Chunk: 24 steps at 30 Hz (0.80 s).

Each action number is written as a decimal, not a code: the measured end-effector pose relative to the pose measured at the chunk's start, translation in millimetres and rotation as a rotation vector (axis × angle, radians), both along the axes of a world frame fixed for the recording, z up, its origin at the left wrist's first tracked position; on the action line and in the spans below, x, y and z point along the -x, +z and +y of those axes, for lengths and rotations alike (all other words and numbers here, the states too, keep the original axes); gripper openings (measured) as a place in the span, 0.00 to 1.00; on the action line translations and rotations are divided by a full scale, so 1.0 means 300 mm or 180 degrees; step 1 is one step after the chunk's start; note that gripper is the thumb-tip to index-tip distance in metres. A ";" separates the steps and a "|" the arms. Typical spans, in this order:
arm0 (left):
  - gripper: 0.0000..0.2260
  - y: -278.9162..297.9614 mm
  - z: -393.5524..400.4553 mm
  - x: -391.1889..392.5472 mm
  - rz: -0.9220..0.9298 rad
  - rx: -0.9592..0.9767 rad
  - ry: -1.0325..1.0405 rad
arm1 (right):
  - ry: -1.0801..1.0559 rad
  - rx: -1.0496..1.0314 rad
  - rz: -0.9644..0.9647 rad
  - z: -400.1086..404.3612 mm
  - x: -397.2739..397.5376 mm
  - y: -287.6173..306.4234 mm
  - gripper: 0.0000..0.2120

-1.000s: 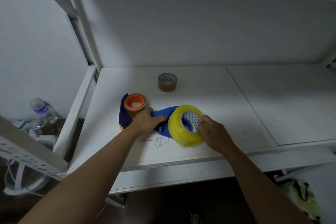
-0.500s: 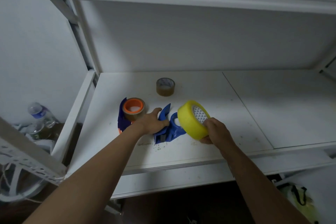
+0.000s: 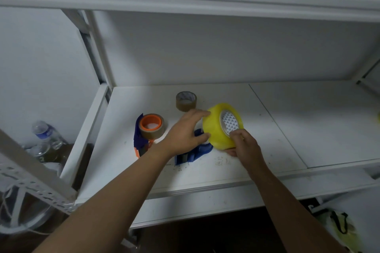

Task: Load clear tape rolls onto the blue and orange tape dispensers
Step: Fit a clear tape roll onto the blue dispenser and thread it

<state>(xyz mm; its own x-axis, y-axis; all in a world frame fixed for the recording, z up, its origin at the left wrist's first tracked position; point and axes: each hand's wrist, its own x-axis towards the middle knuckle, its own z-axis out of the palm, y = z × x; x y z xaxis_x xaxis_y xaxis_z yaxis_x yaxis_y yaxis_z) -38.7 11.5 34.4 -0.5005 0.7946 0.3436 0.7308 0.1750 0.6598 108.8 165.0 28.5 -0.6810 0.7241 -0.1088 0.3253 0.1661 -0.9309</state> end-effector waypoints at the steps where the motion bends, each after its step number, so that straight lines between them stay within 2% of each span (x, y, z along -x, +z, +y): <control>1: 0.22 0.003 0.000 -0.005 0.0123 -0.0068 -0.0007 | 0.0004 0.0027 0.0050 -0.001 -0.002 0.004 0.07; 4: 0.15 0.028 0.000 -0.017 0.0264 -0.0176 0.0018 | -0.0054 0.0092 0.0098 -0.001 -0.004 0.012 0.10; 8: 0.14 0.054 0.000 -0.019 0.0417 -0.0119 -0.0019 | -0.0036 0.0175 0.0092 -0.010 -0.011 0.028 0.10; 12: 0.09 0.072 -0.001 -0.018 0.0659 -0.0076 0.0159 | 0.0052 0.0265 0.0033 -0.007 -0.013 0.035 0.08; 16: 0.04 0.100 0.002 -0.036 0.0571 0.0036 0.0323 | 0.0096 0.0488 -0.0060 -0.021 -0.008 0.045 0.07; 24: 0.05 0.144 -0.001 -0.055 0.0463 0.0152 0.0440 | 0.0115 0.0669 -0.0207 -0.031 0.000 0.041 0.09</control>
<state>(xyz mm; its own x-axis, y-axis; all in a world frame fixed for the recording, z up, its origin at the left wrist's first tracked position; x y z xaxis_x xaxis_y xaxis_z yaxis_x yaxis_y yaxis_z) -22.3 11.2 77.5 -0.5537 0.7390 0.3838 0.7847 0.3087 0.5376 108.8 155.8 40.9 -0.6927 0.6562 -0.2993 0.3831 -0.0169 -0.9236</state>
